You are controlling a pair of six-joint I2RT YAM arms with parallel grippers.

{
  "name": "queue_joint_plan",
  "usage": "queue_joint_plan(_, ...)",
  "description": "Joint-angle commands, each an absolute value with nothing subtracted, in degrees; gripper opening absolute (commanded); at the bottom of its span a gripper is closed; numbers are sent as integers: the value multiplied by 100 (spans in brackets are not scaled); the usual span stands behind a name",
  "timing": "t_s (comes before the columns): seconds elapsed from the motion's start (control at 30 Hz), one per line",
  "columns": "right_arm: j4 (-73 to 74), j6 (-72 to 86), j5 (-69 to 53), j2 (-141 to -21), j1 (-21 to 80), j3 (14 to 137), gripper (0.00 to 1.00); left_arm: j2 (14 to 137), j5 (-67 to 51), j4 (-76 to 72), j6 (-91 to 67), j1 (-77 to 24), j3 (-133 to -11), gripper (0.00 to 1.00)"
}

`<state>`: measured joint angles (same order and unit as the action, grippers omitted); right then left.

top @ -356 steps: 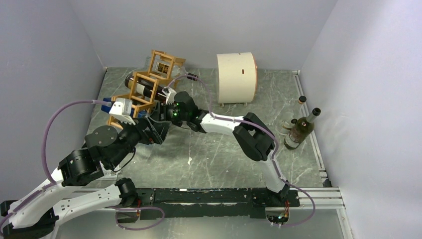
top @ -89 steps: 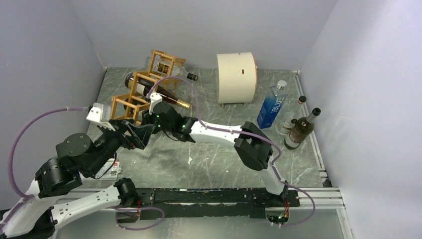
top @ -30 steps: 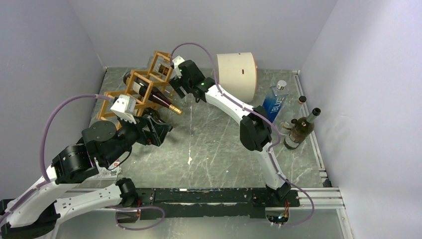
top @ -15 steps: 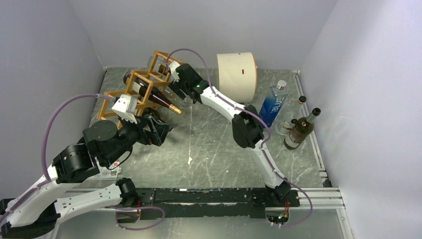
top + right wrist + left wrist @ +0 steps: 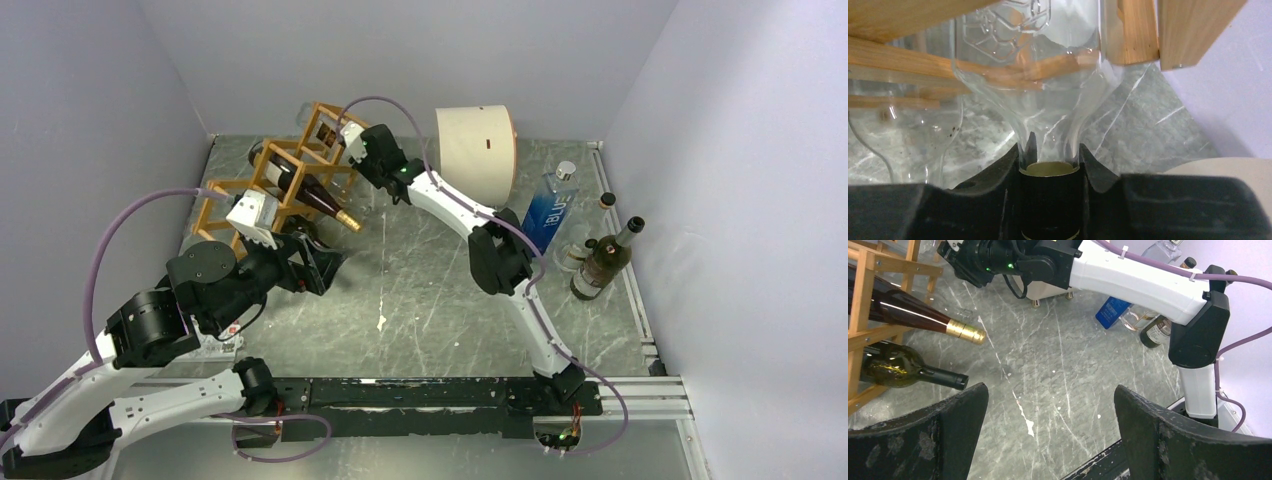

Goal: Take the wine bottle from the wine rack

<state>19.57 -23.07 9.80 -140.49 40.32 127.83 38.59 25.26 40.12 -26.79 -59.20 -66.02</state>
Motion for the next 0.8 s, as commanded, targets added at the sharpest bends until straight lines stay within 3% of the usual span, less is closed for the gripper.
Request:
queue_joint_plan(0.0, 1569, -1916, 557, -13510, 4140, 12421, 17, 3872, 2358, 3842, -2673, -5941, -6676, 100)
queue_joint_plan(0.3, 1108, -1744, 333, -11889, 4123, 10388, 0, 3750, 2345, 3756, -2699, -5941, -6600, 100)
queue_joint_plan(0.77, 1206, -529, 253, -9828, 4112, 7794, 0, 4295, 2037, 3432, -2398, -5941, -6587, 100)
